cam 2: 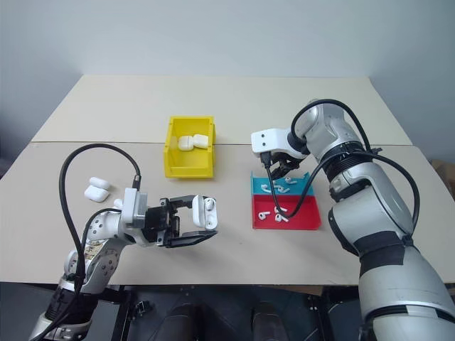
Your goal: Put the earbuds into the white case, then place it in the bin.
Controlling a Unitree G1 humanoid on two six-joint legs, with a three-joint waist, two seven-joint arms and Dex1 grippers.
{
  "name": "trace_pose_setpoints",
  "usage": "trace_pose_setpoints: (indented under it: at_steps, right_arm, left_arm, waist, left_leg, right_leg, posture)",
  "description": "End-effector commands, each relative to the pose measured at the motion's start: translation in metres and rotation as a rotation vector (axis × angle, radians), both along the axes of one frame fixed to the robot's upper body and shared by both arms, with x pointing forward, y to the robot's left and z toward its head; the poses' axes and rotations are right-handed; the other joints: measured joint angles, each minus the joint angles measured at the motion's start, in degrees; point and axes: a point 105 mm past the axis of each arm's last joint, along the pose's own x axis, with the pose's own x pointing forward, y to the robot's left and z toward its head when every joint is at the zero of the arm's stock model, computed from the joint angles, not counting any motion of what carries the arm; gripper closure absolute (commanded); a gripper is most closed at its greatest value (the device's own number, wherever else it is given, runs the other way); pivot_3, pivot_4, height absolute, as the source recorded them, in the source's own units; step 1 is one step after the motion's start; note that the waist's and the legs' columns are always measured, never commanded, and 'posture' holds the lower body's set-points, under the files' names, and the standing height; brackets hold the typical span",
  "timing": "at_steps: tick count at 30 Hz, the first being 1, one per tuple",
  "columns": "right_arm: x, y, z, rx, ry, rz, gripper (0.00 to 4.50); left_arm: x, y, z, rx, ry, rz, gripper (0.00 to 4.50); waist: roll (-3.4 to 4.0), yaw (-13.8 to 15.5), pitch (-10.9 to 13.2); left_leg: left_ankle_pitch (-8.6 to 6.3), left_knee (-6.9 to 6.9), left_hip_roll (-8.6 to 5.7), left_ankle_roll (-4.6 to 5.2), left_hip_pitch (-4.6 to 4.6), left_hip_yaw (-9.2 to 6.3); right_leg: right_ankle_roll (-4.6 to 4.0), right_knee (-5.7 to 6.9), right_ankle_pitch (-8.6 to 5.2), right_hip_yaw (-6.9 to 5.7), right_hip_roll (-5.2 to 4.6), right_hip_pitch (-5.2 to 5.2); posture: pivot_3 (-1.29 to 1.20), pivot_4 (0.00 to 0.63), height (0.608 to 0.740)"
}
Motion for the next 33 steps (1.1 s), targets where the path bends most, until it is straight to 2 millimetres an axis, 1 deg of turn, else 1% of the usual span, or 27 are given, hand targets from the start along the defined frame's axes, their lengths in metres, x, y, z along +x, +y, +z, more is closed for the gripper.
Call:
trace_pose_setpoints:
  at_steps: [1,19,33]
  right_arm:
    - [0.000,0.003,0.008,0.007,-0.017,0.031,1.95]
    - [0.005,0.001,-0.014,-0.001,-0.007,-0.018,1.95]
    - [0.006,0.002,-0.022,-0.005,-0.005,-0.026,1.95]
  left_arm:
    - [-0.006,-0.002,0.008,-0.015,-0.051,0.002,1.71]
    - [-0.006,-0.001,0.008,-0.005,-0.036,0.012,1.71]
    - [-0.006,-0.001,0.008,-0.005,-0.035,0.020,1.71]
  waist:
    - [0.02,-0.12,0.01]
    - [0.04,-0.41,0.02]
    - [0.04,-0.47,0.02]
  left_leg:
    - [0.00,0.00,0.00,0.00,0.00,0.00]
    - [0.00,0.00,0.00,0.00,0.06,0.00]
    - [0.00,0.00,0.00,0.00,0.07,0.00]
  right_leg:
    - [0.00,0.01,0.00,0.00,0.00,0.00]
    - [0.00,0.15,0.00,0.01,0.00,0.00]
    - [0.00,0.19,0.00,0.02,0.01,0.00]
  posture:
    - [0.00,0.150,0.740]
    - [0.00,0.150,0.740]
    - [0.00,0.150,0.740]
